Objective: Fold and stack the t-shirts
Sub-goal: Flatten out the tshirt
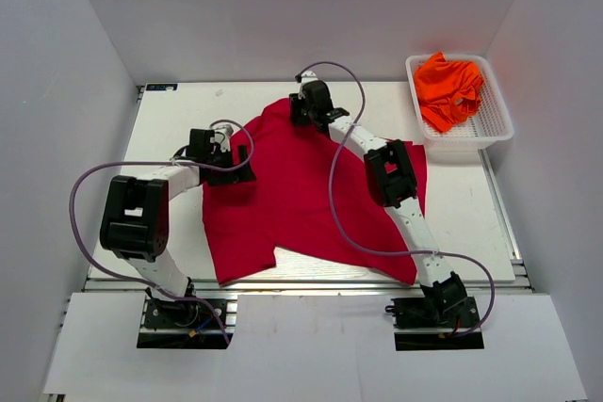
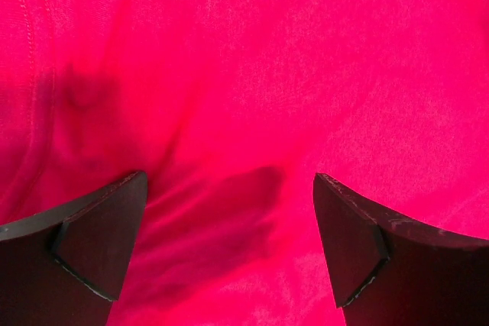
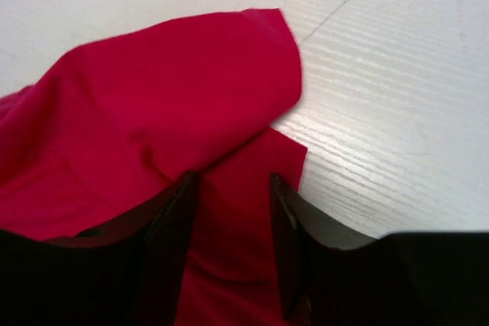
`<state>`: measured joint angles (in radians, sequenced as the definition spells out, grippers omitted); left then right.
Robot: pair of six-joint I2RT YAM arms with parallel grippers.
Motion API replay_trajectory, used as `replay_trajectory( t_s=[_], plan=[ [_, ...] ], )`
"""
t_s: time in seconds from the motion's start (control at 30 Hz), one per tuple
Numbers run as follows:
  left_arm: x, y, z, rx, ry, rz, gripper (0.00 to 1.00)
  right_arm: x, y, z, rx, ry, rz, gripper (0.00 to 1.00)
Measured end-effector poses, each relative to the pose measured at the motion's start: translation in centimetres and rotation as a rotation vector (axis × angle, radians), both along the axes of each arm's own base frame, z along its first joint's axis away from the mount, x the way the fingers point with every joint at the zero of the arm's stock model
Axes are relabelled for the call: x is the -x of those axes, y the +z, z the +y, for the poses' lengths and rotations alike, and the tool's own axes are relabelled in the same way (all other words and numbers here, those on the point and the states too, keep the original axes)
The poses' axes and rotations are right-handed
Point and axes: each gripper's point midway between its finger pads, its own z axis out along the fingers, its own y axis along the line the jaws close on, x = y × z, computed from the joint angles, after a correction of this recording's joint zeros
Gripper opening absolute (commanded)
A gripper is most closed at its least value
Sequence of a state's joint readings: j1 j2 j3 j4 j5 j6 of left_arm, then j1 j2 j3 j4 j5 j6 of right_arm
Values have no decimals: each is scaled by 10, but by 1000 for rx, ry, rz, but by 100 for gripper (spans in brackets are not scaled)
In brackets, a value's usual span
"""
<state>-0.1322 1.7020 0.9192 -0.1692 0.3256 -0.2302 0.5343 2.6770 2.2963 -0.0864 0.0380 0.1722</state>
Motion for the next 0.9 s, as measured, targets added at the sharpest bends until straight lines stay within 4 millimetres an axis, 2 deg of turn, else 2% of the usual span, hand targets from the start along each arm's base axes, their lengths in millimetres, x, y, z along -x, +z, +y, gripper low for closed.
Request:
replay_trajectory(
  t_s=[0.3,0.4,0.43,0.63,0.77,0.9],
  plan=[
    [17,-2,-1,43,54,50,100,-5,0,-5,0,-42,-6,47],
    [33,-3,-4,88,71,85,100,-2,-2,-5,2,-28,4,46],
    [41,-2,-6,104,75,101,100,-2,-2,-5,3,-25,4,43],
    [88,-1,-8,138,103,210,100,6,-3,-1,30,9,11,43],
    [103,-1,-7,138,121,255,100,11,-3,5,34,21,13,40],
    [109,-1,-5,134,131,278,100,13,-3,8,23,8,24,39]
  ],
)
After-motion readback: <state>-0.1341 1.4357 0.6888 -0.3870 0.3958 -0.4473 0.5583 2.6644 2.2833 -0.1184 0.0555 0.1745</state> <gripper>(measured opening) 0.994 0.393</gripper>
